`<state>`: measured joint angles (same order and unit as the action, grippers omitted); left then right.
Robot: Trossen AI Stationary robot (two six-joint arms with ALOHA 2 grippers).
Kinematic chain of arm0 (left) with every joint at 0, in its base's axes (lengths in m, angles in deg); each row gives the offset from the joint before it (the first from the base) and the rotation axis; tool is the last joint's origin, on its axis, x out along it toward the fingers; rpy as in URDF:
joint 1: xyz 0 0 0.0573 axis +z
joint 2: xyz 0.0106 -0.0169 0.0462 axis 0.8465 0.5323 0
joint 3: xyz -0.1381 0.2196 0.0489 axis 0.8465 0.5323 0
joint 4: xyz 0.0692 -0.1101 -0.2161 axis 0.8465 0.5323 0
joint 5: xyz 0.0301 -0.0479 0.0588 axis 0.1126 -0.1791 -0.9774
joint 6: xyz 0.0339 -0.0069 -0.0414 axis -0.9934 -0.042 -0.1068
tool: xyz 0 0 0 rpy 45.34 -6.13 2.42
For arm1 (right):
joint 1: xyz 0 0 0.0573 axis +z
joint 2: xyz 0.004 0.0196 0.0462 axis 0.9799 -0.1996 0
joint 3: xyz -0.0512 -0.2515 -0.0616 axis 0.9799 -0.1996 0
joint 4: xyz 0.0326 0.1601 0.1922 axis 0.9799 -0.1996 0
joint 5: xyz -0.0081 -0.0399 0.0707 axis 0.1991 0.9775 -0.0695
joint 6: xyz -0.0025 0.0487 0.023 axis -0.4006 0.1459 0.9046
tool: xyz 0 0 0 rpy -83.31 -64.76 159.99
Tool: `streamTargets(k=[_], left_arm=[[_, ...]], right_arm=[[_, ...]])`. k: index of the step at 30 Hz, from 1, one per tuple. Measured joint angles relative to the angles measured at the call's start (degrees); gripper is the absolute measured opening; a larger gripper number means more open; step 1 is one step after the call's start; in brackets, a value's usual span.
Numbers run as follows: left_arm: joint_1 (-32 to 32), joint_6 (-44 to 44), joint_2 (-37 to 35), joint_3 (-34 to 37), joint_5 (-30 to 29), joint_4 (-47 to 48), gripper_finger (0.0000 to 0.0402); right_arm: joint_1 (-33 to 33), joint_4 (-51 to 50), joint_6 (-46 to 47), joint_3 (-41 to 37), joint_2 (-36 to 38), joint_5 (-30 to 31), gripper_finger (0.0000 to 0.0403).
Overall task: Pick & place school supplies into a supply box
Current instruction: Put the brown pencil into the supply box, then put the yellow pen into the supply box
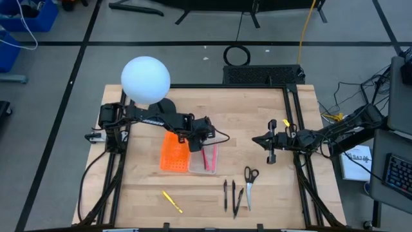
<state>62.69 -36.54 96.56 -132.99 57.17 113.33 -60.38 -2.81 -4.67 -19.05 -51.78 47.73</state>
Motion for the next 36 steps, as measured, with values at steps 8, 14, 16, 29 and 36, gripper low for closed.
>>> streamTargets(k=[8, 14, 16, 29, 36], left_arm=[[-0.1, -0.3, 0.0, 0.0, 0.4, 0.0, 0.0152], [-0.3, 0.0, 0.0, -4.8, 4.4, 5.0, 0.0153], [-0.4, 1.7, 0.0, -6.9, 5.2, 7.7, 0.0152], [-0.8, 13.8, 0.0, -11.5, 12.0, 17.4, 0.0151], [-6.9, 20.2, -0.5, -11.4, 8.5, 33.2, 0.0061]], right_arm=[[0.0, 0.1, 0.0, 0.0, 0.0, -0.6, 0.0000], [0.0, 0.2, -0.7, 0.0, 0.0, -0.5, 0.0000], [0.0, 0.3, -0.8, 0.0, 0.0, -0.5, 0.0000], [0.0, 1.4, -1.1, 0.0, 0.0, -0.5, 0.0000], [0.0, 1.3, -1.0, 0.0, 0.0, -0.5, 0.0000]])
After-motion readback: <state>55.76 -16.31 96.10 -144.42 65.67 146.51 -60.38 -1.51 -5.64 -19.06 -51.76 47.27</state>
